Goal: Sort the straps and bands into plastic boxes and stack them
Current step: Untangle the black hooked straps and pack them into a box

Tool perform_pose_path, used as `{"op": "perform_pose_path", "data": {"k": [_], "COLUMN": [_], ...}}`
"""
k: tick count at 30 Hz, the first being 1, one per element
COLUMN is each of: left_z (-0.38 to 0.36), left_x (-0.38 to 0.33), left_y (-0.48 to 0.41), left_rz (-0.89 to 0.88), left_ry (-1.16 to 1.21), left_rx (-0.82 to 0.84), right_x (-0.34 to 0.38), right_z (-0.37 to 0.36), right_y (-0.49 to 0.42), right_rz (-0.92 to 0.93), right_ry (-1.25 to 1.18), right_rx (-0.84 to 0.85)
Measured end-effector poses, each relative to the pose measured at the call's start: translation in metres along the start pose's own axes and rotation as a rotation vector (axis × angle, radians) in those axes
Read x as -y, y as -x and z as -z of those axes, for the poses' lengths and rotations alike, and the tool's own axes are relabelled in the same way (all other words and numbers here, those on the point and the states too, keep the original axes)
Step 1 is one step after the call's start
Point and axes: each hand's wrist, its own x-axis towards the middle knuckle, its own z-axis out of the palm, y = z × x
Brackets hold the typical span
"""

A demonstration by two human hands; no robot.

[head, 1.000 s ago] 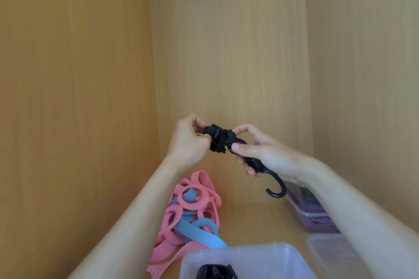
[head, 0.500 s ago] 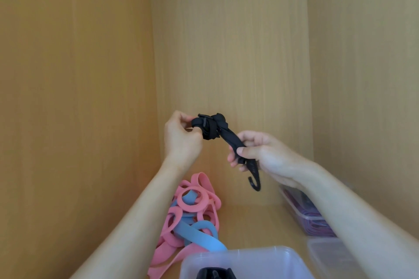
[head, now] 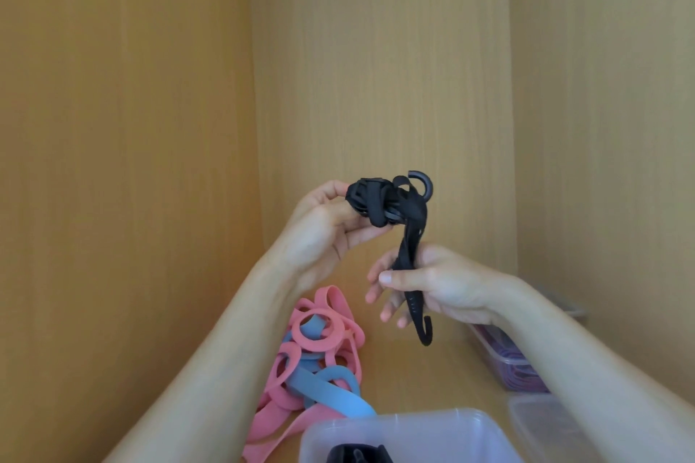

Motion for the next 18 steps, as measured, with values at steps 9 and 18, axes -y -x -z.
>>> {"op": "perform_pose_path", "data": {"k": [9,18], "left_z": [0.006,0.013], "left_x": [-0.002,0.016], "left_y": [0.007,0.002], "left_rz": [0.22,0.327], "left_ry": [-0.22,-0.667], "left_rx": [0.422,0.27], "right_x": [0.0,-0.005], "right_z": [0.012,0.018], "right_y": [-0.002,0.002], "right_rz": [0.034,-0.025], "right_ry": [0.373,0.91], "right_rx": [-0.037,-0.364]}}
